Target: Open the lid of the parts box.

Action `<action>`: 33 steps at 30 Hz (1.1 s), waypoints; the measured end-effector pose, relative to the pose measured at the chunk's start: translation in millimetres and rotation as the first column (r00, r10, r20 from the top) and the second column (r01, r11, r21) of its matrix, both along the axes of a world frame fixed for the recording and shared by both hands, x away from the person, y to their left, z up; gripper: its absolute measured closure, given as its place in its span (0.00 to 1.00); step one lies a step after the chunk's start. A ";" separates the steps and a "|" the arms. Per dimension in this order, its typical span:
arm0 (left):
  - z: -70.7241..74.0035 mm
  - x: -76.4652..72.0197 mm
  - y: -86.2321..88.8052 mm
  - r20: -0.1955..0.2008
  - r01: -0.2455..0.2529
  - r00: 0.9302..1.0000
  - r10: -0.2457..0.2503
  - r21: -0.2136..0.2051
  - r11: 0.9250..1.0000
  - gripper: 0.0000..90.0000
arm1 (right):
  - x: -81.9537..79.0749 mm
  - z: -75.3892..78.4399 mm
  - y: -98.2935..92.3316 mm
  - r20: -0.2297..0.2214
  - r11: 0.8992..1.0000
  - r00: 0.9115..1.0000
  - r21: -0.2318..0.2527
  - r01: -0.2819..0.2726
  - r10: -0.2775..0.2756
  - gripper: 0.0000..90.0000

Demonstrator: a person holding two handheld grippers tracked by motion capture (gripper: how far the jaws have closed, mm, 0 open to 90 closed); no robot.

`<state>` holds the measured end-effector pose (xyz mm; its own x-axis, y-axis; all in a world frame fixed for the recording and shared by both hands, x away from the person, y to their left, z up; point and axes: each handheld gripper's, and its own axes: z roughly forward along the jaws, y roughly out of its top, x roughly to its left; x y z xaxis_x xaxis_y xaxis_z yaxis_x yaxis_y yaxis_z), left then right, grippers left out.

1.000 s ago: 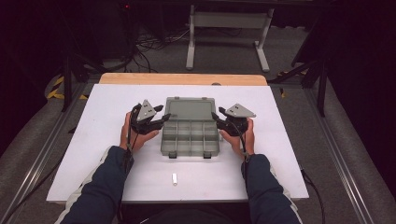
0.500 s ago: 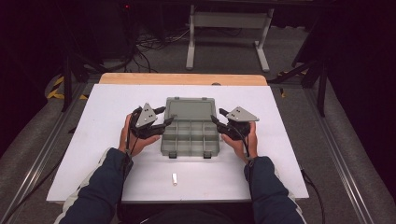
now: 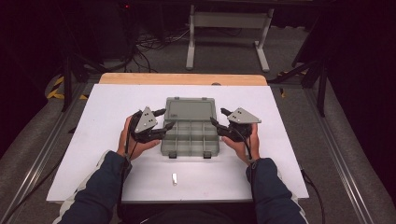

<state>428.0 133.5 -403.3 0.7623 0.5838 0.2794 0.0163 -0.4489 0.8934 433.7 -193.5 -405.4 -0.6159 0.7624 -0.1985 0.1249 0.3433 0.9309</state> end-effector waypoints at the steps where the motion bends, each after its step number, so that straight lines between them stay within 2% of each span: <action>1: 0.2 -0.8 0.1 0.000 0.005 1.000 -0.005 -0.005 1.000 0.47 | -1.0 0.7 0.0 0.002 1.000 1.000 -0.002 -0.004 0.004 0.48; 12: 2.8 -10.2 5.0 0.008 0.016 1.000 -0.016 -0.003 1.000 0.43 | -11.3 3.9 0.6 0.010 0.999 1.000 -0.022 -0.027 0.027 0.43; 17: 4.0 -14.4 9.0 0.011 0.023 1.000 -0.023 0.001 1.000 0.40 | -14.9 3.2 1.1 0.010 0.999 1.000 -0.040 -0.026 0.026 0.37; 21: 4.3 -17.9 12.2 0.006 0.036 0.999 -0.036 -0.016 0.999 0.37 | -17.3 3.1 0.8 0.016 0.999 1.000 -0.047 -0.020 0.021 0.33; 24: 4.1 -20.8 13.8 0.007 0.045 0.999 -0.045 0.004 0.999 0.34 | -20.0 4.5 -0.8 0.023 0.999 1.000 -0.042 -0.011 0.012 0.31; 28: 3.9 -25.0 16.3 0.011 0.059 0.998 -0.059 -0.003 0.998 0.31 | -23.5 5.8 -2.7 0.018 0.999 1.000 -0.034 -0.012 0.012 0.29; 33: 3.8 -31.1 20.1 0.021 0.068 0.997 -0.068 -0.016 0.998 0.29 | -29.7 5.1 -1.4 0.016 0.998 0.999 -0.053 -0.028 0.029 0.28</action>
<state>396.9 153.6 -399.5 0.7947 0.5352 0.2863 -0.0324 -0.4336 0.9005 403.9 -194.9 -400.3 -0.6334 0.7328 -0.2486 0.0993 0.3956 0.9130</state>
